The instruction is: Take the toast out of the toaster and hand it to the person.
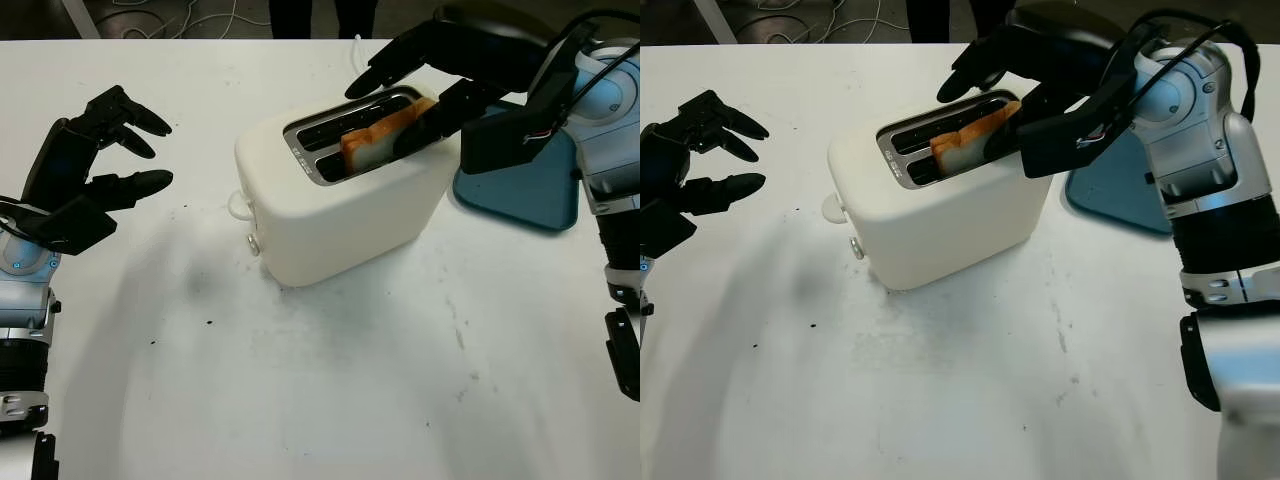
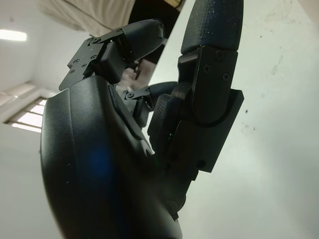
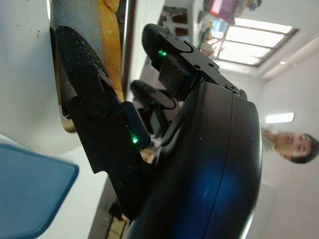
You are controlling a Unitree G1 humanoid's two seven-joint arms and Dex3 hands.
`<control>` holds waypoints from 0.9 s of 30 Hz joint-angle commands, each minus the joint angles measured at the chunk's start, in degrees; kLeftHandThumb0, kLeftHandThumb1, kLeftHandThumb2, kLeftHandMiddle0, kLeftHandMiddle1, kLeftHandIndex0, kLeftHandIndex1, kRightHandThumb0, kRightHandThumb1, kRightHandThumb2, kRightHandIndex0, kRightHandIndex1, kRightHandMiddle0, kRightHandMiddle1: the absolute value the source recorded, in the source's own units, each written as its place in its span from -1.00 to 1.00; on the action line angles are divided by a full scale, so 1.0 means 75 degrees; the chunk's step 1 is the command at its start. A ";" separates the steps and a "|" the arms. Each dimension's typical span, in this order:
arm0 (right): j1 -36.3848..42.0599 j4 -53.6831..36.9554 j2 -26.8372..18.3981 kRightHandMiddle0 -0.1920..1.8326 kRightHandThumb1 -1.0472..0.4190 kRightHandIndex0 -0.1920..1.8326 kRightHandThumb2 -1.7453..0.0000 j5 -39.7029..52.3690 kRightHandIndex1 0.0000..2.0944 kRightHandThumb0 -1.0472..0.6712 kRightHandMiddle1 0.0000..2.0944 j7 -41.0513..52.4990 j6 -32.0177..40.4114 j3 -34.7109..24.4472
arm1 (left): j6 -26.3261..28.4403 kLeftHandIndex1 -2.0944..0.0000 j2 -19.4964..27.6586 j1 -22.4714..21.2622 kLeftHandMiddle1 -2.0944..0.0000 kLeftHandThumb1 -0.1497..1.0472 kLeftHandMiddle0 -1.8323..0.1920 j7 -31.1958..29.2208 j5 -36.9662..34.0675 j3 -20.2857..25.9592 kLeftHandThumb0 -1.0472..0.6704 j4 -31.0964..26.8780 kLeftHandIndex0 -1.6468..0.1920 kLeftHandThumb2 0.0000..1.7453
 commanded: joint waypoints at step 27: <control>0.0196 -0.0024 -0.0111 0.22 -0.71 0.25 1.00 -0.0218 0.63 -0.59 0.05 0.0392 -0.0416 0.0417 | -0.0107 -0.22 -0.0003 0.0135 -0.31 0.79 0.39 0.0130 0.0013 0.0069 -1.00 -0.0015 0.46 -0.71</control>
